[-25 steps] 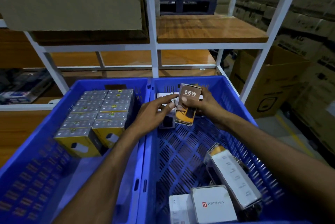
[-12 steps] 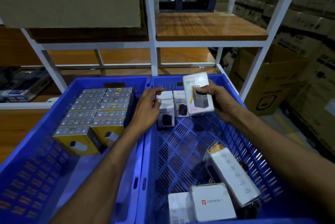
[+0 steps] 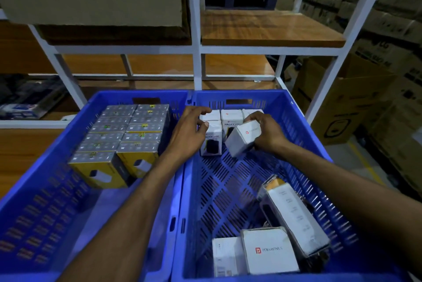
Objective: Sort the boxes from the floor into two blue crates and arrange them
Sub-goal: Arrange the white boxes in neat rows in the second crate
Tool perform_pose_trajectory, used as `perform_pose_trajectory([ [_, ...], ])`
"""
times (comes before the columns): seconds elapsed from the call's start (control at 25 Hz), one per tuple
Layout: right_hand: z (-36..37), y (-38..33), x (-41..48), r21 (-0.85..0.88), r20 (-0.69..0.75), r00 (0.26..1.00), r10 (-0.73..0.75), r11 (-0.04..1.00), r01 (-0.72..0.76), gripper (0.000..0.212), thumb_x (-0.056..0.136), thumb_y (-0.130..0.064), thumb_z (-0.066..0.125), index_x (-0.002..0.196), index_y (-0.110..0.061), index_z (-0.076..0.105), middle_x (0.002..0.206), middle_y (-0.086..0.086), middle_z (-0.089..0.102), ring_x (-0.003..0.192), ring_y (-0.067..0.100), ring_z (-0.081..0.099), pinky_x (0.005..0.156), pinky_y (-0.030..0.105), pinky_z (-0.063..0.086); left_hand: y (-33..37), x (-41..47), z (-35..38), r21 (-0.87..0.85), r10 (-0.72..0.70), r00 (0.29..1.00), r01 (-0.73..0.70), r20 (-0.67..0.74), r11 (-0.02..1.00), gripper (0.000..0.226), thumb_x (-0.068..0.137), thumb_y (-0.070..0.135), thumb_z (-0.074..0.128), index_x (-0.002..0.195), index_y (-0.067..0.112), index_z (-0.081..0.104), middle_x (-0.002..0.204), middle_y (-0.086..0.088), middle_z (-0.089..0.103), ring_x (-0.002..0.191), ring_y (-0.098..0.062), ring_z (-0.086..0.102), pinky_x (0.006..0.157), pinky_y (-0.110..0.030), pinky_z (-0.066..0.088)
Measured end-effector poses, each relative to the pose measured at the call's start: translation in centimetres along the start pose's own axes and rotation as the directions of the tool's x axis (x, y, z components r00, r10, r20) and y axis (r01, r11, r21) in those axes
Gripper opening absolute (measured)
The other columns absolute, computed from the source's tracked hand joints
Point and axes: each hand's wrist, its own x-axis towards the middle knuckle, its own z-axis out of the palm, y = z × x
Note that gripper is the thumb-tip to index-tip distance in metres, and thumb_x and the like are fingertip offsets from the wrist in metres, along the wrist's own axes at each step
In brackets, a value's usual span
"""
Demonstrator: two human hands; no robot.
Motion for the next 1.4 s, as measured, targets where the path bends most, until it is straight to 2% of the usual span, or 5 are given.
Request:
perform_pose_trajectory([
  [0.32,3.1,2.0,1.5,-0.058,-0.064,0.984,0.164,0.984,-0.168,0.046,0.076,-0.001,0.077,0.115,-0.014,0.057,0.109,0.007,0.063,0.097,0.029,0.065,0.077,0.045,0.058,0.2,-0.3,-0.1,0.009,-0.010,0.999,0.009,0.039,1.000,0.027,0.100,0.012,0.060,0.126,0.020,0.063,0.124,0.002,0.051,0.092,0.005,0.057,0.085,-0.024,0.045],
  [0.56,4.2,0.6,0.8,-0.200,0.204,0.971,0.125,0.976,-0.084,0.124,0.055,-0.024,0.101,0.151,-0.024,0.023,0.142,0.015,0.031,0.133,0.030,0.034,0.109,0.049,0.043,-0.1,-0.1,0.1,0.024,-0.013,0.999,0.012,0.044,1.000,0.027,0.099,0.015,0.062,0.124,0.023,0.062,0.123,0.005,0.050,0.094,0.006,0.057,0.086,-0.025,0.046],
  [0.96,-3.8,-1.5,0.3,-0.052,0.166,0.894,0.415,0.909,-0.413,0.074,0.079,0.011,0.079,0.131,-0.017,0.035,0.119,0.014,0.049,0.077,0.016,0.053,0.048,0.027,0.053,-0.3,-0.1,0.2,0.000,-0.003,0.999,0.003,0.033,1.000,0.028,0.098,0.013,0.063,0.124,0.021,0.062,0.123,0.005,0.052,0.094,0.001,0.059,0.084,-0.020,0.044],
  [1.24,1.3,-0.4,1.9,0.318,0.259,0.810,0.526,0.746,-0.585,0.113,0.061,-0.019,0.101,0.148,-0.009,0.029,0.123,0.015,0.059,0.082,0.027,0.066,0.061,0.037,0.059,0.1,-0.3,0.1,0.009,-0.015,0.999,0.015,0.038,1.000,0.028,0.098,0.014,0.064,0.125,0.021,0.062,0.122,0.006,0.051,0.094,0.003,0.057,0.083,-0.019,0.043],
  [1.4,4.7,0.0,2.2,0.465,0.266,0.775,0.573,0.628,-0.624,0.066,0.080,-0.006,0.086,0.134,0.010,0.052,0.120,0.026,0.069,0.082,0.029,0.070,0.074,0.032,0.062,0.3,-0.3,0.3,0.007,-0.011,0.999,0.011,0.046,1.000,0.028,0.098,0.014,0.063,0.125,0.021,0.062,0.122,0.005,0.051,0.094,0.004,0.057,0.086,-0.022,0.044],
])
